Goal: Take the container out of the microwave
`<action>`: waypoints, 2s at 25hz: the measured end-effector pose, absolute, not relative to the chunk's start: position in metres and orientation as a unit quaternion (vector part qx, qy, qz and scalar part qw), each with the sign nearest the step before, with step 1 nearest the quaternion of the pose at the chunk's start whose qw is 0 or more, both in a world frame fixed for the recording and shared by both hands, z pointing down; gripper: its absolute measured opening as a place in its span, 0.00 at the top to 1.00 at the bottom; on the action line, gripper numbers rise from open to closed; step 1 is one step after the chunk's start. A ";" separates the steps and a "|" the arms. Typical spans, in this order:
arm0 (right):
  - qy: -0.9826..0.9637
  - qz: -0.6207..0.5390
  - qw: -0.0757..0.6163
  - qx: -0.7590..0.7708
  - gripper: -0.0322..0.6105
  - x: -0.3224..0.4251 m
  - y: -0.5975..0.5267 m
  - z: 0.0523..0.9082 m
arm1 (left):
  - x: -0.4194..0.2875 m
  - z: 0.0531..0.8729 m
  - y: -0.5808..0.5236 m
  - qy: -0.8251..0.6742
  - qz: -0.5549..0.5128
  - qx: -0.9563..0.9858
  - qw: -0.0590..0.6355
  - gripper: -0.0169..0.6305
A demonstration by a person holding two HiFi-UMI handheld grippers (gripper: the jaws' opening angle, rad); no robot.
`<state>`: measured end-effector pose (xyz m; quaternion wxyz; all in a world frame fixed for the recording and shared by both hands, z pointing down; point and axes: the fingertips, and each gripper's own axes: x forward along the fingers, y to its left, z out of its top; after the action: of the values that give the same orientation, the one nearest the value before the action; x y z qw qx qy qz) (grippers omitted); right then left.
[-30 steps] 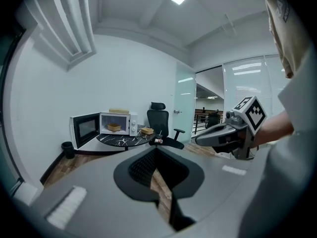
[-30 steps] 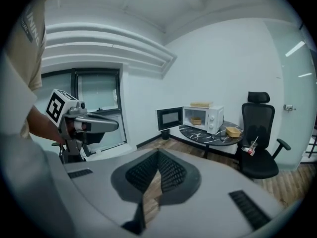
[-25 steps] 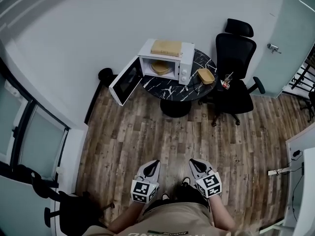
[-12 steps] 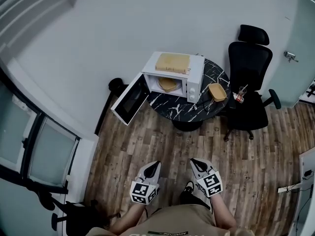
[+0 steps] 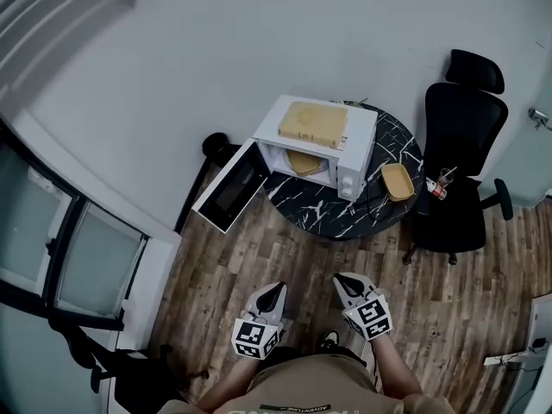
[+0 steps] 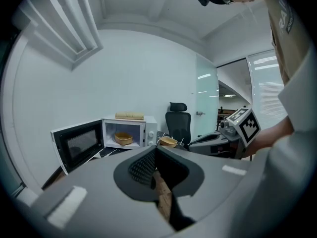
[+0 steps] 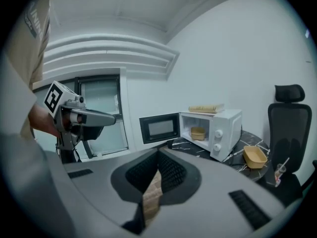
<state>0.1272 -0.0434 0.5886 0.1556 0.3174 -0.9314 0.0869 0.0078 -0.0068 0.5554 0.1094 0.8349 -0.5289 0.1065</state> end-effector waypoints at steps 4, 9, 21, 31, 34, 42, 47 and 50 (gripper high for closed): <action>-0.935 0.091 0.163 0.302 0.94 0.115 -0.074 0.589 | 0.000 0.557 -0.035 -0.536 0.105 0.829 0.118 0.97; -0.935 0.087 0.170 0.300 0.94 0.095 -0.108 0.589 | -0.015 0.559 -0.073 -0.531 0.097 0.833 0.121 0.97; -0.911 0.078 0.187 0.359 0.94 0.028 -0.188 0.577 | -0.092 0.546 -0.180 -0.484 0.086 0.866 0.093 0.97; -0.896 0.085 0.205 0.384 0.94 -0.009 -0.244 0.587 | -0.137 0.574 -0.232 -0.465 0.092 0.872 0.122 0.97; -0.895 0.088 0.215 0.381 0.94 -0.014 -0.259 0.593 | -0.144 0.578 -0.247 -0.468 0.091 0.870 0.128 0.97; -0.901 0.079 0.234 0.357 0.94 -0.024 -0.323 0.617 | -0.145 0.583 -0.292 -0.484 0.104 0.860 0.124 0.97; -0.910 0.068 0.244 0.327 0.94 -0.029 -0.364 0.626 | -0.140 0.571 -0.325 -0.509 0.113 0.845 0.122 0.97; -0.913 0.059 0.254 0.312 0.94 -0.032 -0.391 0.636 | -0.132 0.567 -0.349 -0.517 0.116 0.839 0.121 0.97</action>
<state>-0.0317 -0.3906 0.6356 0.2545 0.3125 -0.9133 0.0586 -0.1322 -0.3487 0.5665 0.1209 0.8393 -0.5173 0.1160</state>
